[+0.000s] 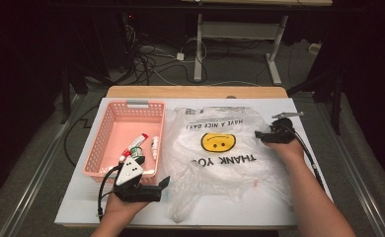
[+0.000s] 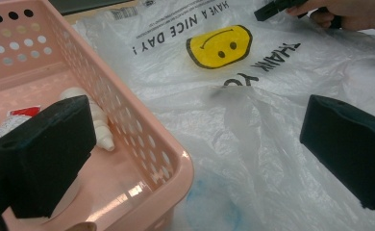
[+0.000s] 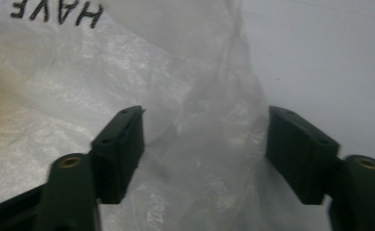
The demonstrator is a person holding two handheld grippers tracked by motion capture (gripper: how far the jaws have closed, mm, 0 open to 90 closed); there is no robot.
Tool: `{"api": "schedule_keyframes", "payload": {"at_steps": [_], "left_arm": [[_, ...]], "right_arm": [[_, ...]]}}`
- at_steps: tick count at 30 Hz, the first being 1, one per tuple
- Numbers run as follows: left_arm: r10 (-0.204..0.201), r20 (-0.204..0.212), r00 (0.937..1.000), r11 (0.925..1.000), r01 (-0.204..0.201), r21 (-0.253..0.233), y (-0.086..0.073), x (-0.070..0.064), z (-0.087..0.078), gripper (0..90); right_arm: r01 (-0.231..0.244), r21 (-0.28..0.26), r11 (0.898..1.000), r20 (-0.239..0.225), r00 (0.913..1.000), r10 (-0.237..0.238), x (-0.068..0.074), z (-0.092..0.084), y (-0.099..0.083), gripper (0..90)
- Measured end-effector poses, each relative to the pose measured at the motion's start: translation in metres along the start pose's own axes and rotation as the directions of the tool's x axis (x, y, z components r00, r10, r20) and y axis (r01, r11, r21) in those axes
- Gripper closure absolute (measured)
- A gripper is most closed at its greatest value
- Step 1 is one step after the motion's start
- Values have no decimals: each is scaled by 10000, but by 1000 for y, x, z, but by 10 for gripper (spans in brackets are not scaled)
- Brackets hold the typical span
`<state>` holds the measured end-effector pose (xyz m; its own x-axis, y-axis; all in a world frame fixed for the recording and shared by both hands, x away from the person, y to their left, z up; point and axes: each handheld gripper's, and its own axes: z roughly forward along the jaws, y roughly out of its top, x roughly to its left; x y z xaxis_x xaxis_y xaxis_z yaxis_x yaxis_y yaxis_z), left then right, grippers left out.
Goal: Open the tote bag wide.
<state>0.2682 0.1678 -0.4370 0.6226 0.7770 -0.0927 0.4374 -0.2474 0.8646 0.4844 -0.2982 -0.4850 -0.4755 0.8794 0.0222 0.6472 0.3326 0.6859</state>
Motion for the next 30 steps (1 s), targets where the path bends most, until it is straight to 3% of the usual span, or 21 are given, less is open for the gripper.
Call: {"api": "schedule_keyframes", "payload": {"at_steps": [1, 3, 4, 6, 7, 10, 16, 19, 25, 30], "left_arm": [[7, -4, 10000, 10000, -7, -7, 0, 0, 0, 0], [-27, 23, 10000, 10000, 27, -34, 1, -1, -1, 0], [-24, 36, 10000, 10000, 24, -48, 1, -1, -1, 0], [6, 46, 10000, 10000, -5, -47, 1, -2, -1, 0], [11, 52, 10000, 10000, -11, -24, 1, -2, 0, 0], [3, 94, 10000, 10000, -4, 48, 1, -2, 1, 0], [13, 137, 9999, 10000, -14, 90, 1, -3, 2, 0], [5, 155, 9999, 9999, -7, 105, 0, -3, 2, 0], [-63, 169, 9998, 10000, 62, 42, 1, -2, 2, 0], [-205, 215, 9996, 9998, 206, -26, 1, 1, 0, 0]], "right_arm": [[0, 0, 10000, 0, 10000, 0, 0, 0, 0, 378], [356, 64, 9993, 164, 9992, -357, 7, -1, -1, 478], [490, 43, 9988, 13, 9988, -490, 10, -2, -1, 613], [505, 10, 9987, -36, 9987, -505, 12, -2, -1, 661], [474, -42, 9989, -214, 9986, -475, 13, -2, -2, 754], [370, -178, 9992, -440, 9983, -378, 12, -3, -4, 858], [344, -213, 9992, -446, 9984, -353, 12, -5, -5, 878], [218, -327, 9992, -168, 9996, -223, 8, -9, -5, 882], [-262, -693, 9973, 389, 9988, 290, -10, -23, -5, 882], [-633, -913, 9938, 917, 9932, 717, -25, -31, -5, 880]]}}
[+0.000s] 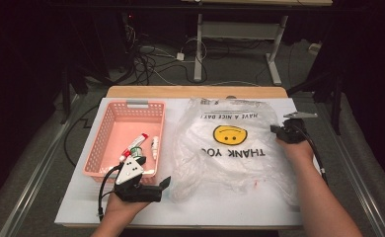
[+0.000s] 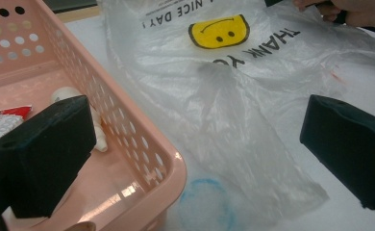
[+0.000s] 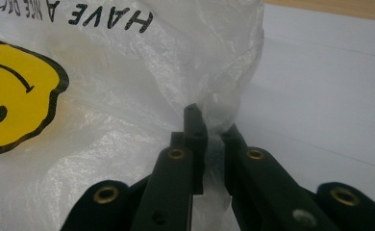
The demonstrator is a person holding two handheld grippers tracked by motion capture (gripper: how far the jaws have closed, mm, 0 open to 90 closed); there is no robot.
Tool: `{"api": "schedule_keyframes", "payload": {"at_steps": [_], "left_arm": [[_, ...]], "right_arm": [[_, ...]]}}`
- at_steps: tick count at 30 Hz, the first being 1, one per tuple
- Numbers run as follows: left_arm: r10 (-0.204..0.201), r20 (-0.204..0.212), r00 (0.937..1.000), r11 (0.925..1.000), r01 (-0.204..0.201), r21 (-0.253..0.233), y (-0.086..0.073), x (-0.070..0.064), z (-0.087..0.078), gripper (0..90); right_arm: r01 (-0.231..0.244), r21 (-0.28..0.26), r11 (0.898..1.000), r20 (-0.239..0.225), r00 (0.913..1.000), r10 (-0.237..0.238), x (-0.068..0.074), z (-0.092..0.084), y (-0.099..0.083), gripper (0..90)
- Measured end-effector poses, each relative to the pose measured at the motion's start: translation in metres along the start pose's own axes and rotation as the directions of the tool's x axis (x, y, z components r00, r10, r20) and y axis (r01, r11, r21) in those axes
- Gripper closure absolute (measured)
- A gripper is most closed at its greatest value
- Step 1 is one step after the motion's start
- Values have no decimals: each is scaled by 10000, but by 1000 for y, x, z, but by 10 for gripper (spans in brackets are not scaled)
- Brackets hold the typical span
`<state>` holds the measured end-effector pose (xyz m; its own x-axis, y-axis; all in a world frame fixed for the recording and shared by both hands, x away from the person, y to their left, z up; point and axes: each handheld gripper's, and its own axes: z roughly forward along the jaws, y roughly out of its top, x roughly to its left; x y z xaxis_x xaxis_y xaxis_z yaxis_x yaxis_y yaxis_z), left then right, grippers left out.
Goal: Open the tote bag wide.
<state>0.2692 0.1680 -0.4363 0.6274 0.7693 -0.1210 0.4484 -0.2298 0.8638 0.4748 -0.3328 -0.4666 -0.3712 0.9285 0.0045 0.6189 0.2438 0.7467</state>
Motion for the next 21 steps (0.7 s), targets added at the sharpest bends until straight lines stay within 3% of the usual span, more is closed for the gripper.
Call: {"api": "schedule_keyframes", "payload": {"at_steps": [6, 10, 14, 17, 18, 19, 21], "left_arm": [[-165, 27, 9999, 9998, 166, -112, 4, 6, 1, 0], [-225, 100, 9997, 9997, 226, -83, 6, 10, 4, 0], [-275, 292, 9992, 9996, 274, 30, 5, 11, 6, 0], [-125, 330, 9994, 9999, 123, 50, 5, 10, 7, 0], [-118, 347, 9993, 9999, 116, 55, 5, 10, 6, 0], [-106, 360, 9993, 9999, 102, 116, 6, 10, 6, 0], [-103, 456, 9989, 9998, 95, 180, 7, 10, 4, 0]], "right_arm": [[-502, -174, 9986, 705, 9962, 513, -21, -4, -1, 880], [-1235, -398, 9915, 1338, 9827, 1278, -46, -2, -3, 880], [-1438, -338, 9890, 1484, 9779, 1473, -55, 2, -3, 879], [-1494, -347, 9882, 1469, 9773, 1529, -59, 1, -4, 754], [-1546, -397, 9872, 1415, 9771, 1587, -60, -1, -4, 681], [-1546, -499, 9867, 1364, 9776, 1600, -60, -7, -4, 552], [-1368, -599, 9888, 1391, 9798, 1440, -58, -18, -5, 532]]}}
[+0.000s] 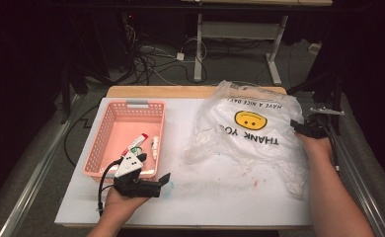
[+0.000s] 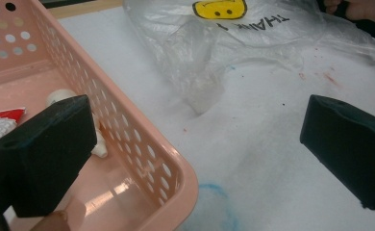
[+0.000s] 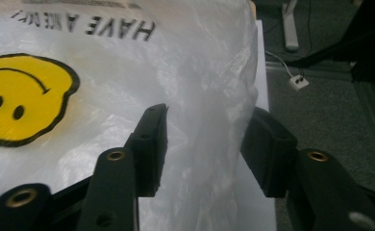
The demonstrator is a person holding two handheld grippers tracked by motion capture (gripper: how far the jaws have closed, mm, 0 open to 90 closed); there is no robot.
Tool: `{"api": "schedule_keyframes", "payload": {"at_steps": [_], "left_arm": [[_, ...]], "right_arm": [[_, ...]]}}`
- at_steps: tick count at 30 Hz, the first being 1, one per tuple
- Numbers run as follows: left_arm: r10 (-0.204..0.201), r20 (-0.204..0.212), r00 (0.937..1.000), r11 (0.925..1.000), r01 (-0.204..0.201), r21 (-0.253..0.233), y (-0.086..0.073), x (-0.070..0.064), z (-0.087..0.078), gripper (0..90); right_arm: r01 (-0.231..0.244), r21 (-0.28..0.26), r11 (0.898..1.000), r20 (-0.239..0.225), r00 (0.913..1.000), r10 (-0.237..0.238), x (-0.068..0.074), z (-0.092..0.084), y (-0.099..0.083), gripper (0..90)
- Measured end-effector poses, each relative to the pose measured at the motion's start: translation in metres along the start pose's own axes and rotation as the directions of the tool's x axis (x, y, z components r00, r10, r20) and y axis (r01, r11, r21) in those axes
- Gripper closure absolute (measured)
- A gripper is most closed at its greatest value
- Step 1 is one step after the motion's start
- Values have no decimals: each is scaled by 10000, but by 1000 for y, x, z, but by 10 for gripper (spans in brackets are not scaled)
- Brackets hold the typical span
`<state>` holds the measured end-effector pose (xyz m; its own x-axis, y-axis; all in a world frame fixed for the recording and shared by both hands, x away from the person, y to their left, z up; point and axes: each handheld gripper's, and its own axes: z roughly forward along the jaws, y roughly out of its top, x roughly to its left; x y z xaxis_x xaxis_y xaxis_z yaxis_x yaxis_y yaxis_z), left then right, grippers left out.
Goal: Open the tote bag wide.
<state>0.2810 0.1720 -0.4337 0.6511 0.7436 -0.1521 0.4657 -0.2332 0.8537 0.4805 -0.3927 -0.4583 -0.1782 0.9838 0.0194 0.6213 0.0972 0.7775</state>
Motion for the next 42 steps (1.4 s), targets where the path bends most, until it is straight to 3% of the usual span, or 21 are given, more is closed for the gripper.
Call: {"api": "schedule_keyframes", "payload": {"at_steps": [2, 3, 6, 7, 8, 9, 11, 12, 13, 16, 19, 23, 25, 32, 33, 36, 38, 40, 41, 42], "left_arm": [[26, -168, 9999, 10000, -26, -20, 1, -1, -2, 0], [202, -187, 9996, 9996, -205, -172, 2, -5, -5, 0], [333, -40, 9994, 9994, -333, 15, 4, -9, -4, 0], [311, 9, 9995, 9994, -311, 125, 3, -10, -3, 0], [231, 116, 9997, 9996, -233, 183, 2, -10, -3, 0], [138, 190, 9997, 9997, -142, 213, 1, -10, -3, 0], [11, 142, 9999, 9999, -13, 134, -2, -9, -4, 0], [-58, 110, 9999, 9999, 57, 127, -4, -9, -4, 0], [-71, 123, 9999, 9999, 69, 146, -5, -9, -5, 0], [-13, 181, 9998, 9994, 6, 355, -6, -9, -6, 0], [-180, 203, 9996, 9998, 179, 66, -9, -6, -10, 0], [-171, 171, 9997, 9998, 172, -70, -13, -3, -14, 0], [-198, 169, 9997, 9997, 201, -166, -15, -3, -15, 0], [54, 158, 9999, 9995, -49, -311, -13, -9, -16, 0], [147, 122, 9998, 9995, -143, -295, -13, -10, -16, 0], [211, 144, 9997, 9995, -208, -231, -15, -10, -14, 0], [135, 209, 9997, 9997, -131, -230, -15, -10, -13, 0], [159, 221, 9996, 9997, -154, -214, -15, -10, -12, 0], [149, 233, 9996, 9997, -144, -200, -15, -10, -12, 0], [155, 252, 9996, 9997, -150, -184, -15, -10, -12, 0]], "right_arm": [[112, -94, 9999, -2, 9999, -112, 1, -6, -1, 519], [390, -206, 9990, -15, 9992, -391, 3, -21, -7, 501], [637, -228, 9977, -125, 9979, -640, 5, -35, -14, 476], [742, -396, 9965, -302, 9967, -755, 8, -51, -23, 473], [742, -396, 9965, -302, 9967, -755, 8, -51, -23, 473], [884, -483, 9949, -433, 9950, -905, 14, -66, -34, 465], [1122, -572, 9920, -429, 9925, -1147, 22, -80, -47, 465], [1122, -572, 9920, -429, 9925, -1147, 22, -80, -47, 465], [1068, -681, 9919, -615, 9919, -1110, 29, -93, -63, 465], [1217, -618, 9906, -727, 9894, -1261, 35, -102, -75, 451], [787, -668, 9947, -974, 9916, -850, 39, -123, -94, 372], [550, -449, 9975, -1222, 9907, -601, 41, -134, -108, 355], [338, -174, 9993, -1234, 9917, -357, 42, -139, -118, 404], [489, 593, 9970, -1107, 9930, -421, 40, -135, -131, 499], [626, 760, 9951, -1118, 9923, -539, 42, -134, -130, 553], [898, 887, 9920, -909, 9925, -817, 46, -133, -131, 585], [1008, 918, 9907, -606, 9936, -954, 46, -133, -131, 702], [1047, 889, 9905, -597, 9932, -996, 44, -134, -131, 791], [1047, 889, 9905, -597, 9932, -996, 44, -134, -131, 791], [1095, 863, 9902, -688, 9922, -1037, 43, -134, -131, 872]]}}
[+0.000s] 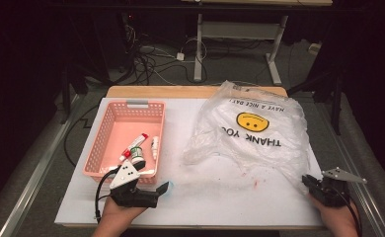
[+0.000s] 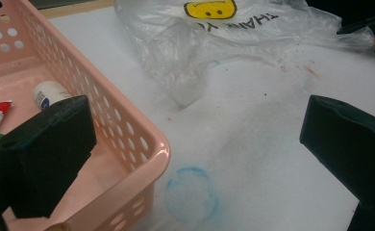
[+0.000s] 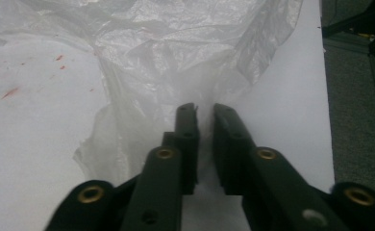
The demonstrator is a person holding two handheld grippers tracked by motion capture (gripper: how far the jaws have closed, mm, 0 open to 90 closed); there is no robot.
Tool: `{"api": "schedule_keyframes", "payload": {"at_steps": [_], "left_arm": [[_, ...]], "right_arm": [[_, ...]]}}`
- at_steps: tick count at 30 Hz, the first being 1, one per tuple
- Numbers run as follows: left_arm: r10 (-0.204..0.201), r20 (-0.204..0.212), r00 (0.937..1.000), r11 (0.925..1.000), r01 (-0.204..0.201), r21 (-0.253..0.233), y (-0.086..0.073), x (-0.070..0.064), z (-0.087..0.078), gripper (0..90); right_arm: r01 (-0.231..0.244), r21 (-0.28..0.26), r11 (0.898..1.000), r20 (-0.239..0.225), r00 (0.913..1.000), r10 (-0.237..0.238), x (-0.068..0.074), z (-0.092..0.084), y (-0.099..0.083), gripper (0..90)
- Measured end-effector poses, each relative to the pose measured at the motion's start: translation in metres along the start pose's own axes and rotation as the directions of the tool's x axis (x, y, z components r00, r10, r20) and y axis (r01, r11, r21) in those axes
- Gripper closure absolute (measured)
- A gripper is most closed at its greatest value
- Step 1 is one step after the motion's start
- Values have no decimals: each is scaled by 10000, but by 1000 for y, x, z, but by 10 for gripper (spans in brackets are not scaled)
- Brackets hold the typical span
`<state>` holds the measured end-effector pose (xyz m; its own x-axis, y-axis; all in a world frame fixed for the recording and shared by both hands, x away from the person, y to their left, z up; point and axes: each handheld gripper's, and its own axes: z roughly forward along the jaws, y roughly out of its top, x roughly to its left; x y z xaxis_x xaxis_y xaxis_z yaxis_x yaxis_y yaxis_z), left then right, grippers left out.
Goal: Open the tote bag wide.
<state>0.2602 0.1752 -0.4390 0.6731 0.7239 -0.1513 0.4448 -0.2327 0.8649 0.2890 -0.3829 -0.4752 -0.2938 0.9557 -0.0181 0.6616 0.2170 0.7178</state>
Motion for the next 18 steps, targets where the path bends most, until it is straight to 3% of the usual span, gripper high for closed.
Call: {"api": "schedule_keyframes", "payload": {"at_steps": [4, 10, 16, 18], "left_arm": [[28, 63, 10000, 10000, -28, -9, 0, -1, 0, 0], [-32, -3, 10000, 10000, 32, -38, 1, 2, -1, 0], [-217, -180, 9996, 9997, 215, -142, 1, 7, -4, 0], [-305, -190, 9994, 9994, 302, -187, 2, 8, -5, 0]], "right_arm": [[269, -6, 9996, -169, 9995, -269, 3, -1, 0, 896], [933, -251, 9953, -582, 9938, -946, 24, -9, 5, 896], [1560, -273, 9874, -1180, 9803, -1582, 52, -16, 1, 891], [1834, -270, 9827, -1501, 9711, -1854, 70, -18, -1, 883]]}}
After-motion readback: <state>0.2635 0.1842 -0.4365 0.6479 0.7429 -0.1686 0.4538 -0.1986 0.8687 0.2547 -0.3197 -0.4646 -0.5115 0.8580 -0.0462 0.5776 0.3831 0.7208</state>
